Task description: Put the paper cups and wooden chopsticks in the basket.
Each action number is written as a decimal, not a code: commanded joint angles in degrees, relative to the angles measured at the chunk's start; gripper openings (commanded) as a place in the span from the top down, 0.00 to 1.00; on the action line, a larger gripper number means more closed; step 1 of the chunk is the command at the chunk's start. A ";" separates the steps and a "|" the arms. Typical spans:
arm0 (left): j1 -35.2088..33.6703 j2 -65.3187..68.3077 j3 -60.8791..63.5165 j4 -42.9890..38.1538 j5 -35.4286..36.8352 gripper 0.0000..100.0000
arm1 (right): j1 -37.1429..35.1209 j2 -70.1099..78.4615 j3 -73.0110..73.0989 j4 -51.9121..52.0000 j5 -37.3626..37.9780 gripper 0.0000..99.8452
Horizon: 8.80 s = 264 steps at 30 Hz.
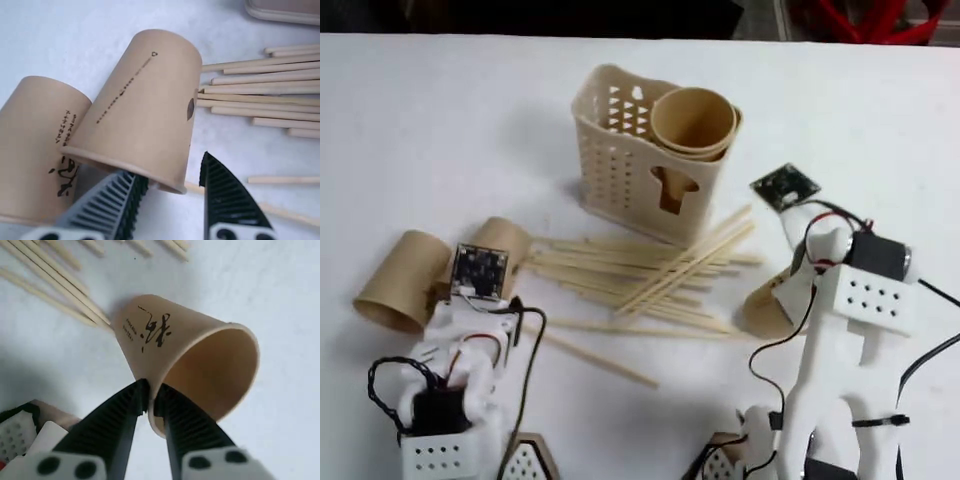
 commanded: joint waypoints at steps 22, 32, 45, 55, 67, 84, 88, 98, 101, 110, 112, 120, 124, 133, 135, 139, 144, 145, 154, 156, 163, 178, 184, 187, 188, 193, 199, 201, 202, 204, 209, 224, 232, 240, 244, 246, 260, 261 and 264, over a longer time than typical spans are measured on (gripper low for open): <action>-0.57 -0.57 -0.53 -0.97 0.18 0.82 | -2.15 -18.33 -7.47 4.62 -0.09 0.98; -0.57 -0.57 -0.53 -1.05 0.18 0.82 | -5.14 -19.38 -25.67 2.86 -0.44 0.98; -0.57 -0.57 -0.53 -1.05 0.18 0.82 | -19.91 -1.71 -47.56 -6.29 -6.95 0.98; -0.57 -0.57 -0.53 -1.05 0.18 0.82 | -28.26 15.96 -64.26 -5.76 -11.08 0.98; -0.48 -0.57 -0.53 -1.05 0.18 0.82 | -30.37 24.66 -65.49 -2.15 -10.64 0.98; -0.48 -0.57 -0.53 -1.14 0.18 0.82 | -32.13 24.84 -74.90 5.85 -11.08 0.89; -0.48 -0.57 -0.53 -1.14 0.18 0.82 | -32.57 25.98 -75.69 6.11 -11.16 0.83; -2.59 -0.57 -1.32 -1.14 0.18 0.82 | -46.81 25.80 -75.25 9.45 -19.78 0.92; -6.29 -0.57 -3.60 -0.62 0.26 0.82 | -51.47 25.80 -73.14 9.54 -22.68 0.92; -19.03 -0.57 -10.90 -0.53 0.79 0.82 | -58.15 25.80 -61.63 9.54 -27.43 0.92; -18.95 -0.57 -12.04 0.79 0.79 0.82 | -58.15 25.80 -58.20 9.54 -27.78 0.92; -18.95 -0.31 -19.52 6.07 0.62 0.81 | -58.07 23.08 -46.77 9.45 -27.69 0.92; -18.33 -0.22 -17.85 5.80 0.79 0.76 | -57.98 16.22 -42.81 9.45 -27.60 0.92; -13.32 -0.22 -13.19 2.90 2.90 0.76 | -43.74 3.65 -27.96 -0.13 -27.25 0.92; -13.32 -0.22 -12.92 2.99 2.90 0.76 | -40.92 2.15 -24.00 -2.33 -27.25 0.92; -13.32 -0.04 -13.01 2.99 2.90 0.76 | -37.41 -1.01 -16.97 -6.20 -27.69 0.92; -13.32 8.92 -17.76 1.85 2.90 0.75 | -34.86 -4.44 -8.09 -13.49 -27.87 0.92; -13.32 12.35 -19.43 1.41 2.90 0.75 | -34.42 -5.05 -6.42 -14.99 -28.48 0.92; -13.23 39.52 -27.43 -5.63 3.25 0.75 | -31.16 -9.10 4.57 -25.63 -32.62 0.92; -13.23 43.82 -27.25 -9.23 3.34 0.75 | -31.43 -9.45 5.45 -26.15 -32.62 0.92; -5.67 56.04 -27.34 -17.23 3.25 0.76 | -31.16 -9.80 5.71 -26.24 -32.62 0.92; 4.62 47.52 -27.69 -19.78 2.81 0.97 | -27.65 -9.80 5.63 -26.59 -32.70 0.92; 7.96 38.20 -36.04 -8.35 2.81 0.98 | -25.54 -9.89 5.36 -27.30 -36.84 0.92; 9.27 37.41 -43.78 -2.02 2.81 0.98 | -25.54 -9.89 5.36 -27.30 -37.01 0.92; 9.71 37.41 -46.24 -0.26 2.81 0.98 | -25.54 -9.98 5.36 -27.30 -37.01 0.92; 13.58 37.41 -56.97 6.07 2.81 0.98 | -22.90 -16.31 5.89 -26.68 -37.10 0.92; 19.56 41.45 -67.60 8.88 2.81 0.98 | -16.92 -28.18 11.52 -30.55 -39.38 0.92; 20.18 46.90 -73.14 10.64 2.81 0.98 | -14.73 -30.73 14.95 -34.51 -41.49 0.92; 20.53 50.15 -76.31 11.69 2.81 0.98 | -13.58 -31.52 16.62 -36.70 -42.20 0.92; 21.85 57.19 -83.60 14.42 2.73 0.98 | -11.56 -32.13 19.16 -40.48 -43.25 0.92; 26.86 72.48 -104.44 21.45 -1.14 0.98 | -8.13 -32.13 23.74 -47.16 -47.82 0.92; 37.58 111.25 -149.45 33.32 -5.27 0.98 | -6.73 -32.04 29.01 -54.55 -49.23 0.92; 40.04 117.49 -154.64 34.02 -7.56 0.98 | -6.73 -32.04 29.01 -54.55 -48.97 0.92; 39.60 117.32 -154.37 35.16 -6.42 0.76 | -6.81 -32.04 29.01 -54.73 -48.88 0.92; 39.60 117.58 -154.37 31.47 -4.84 0.75 | -6.81 -32.04 29.01 -54.64 -48.79 0.92; 39.60 117.76 -154.29 28.92 -4.75 0.75 | -6.90 -32.04 29.01 -54.64 -48.79 0.92; 36.09 117.85 -153.85 11.25 7.56 0.75 | -8.66 -32.04 29.10 -54.46 -48.79 0.92; 36.00 117.85 -153.85 10.29 8.26 0.75 | -8.66 -32.04 29.10 -54.46 -48.79 0.92; 36.53 118.02 -153.76 7.38 9.76 0.75 | -8.66 -32.04 29.10 -54.46 -48.79 0.92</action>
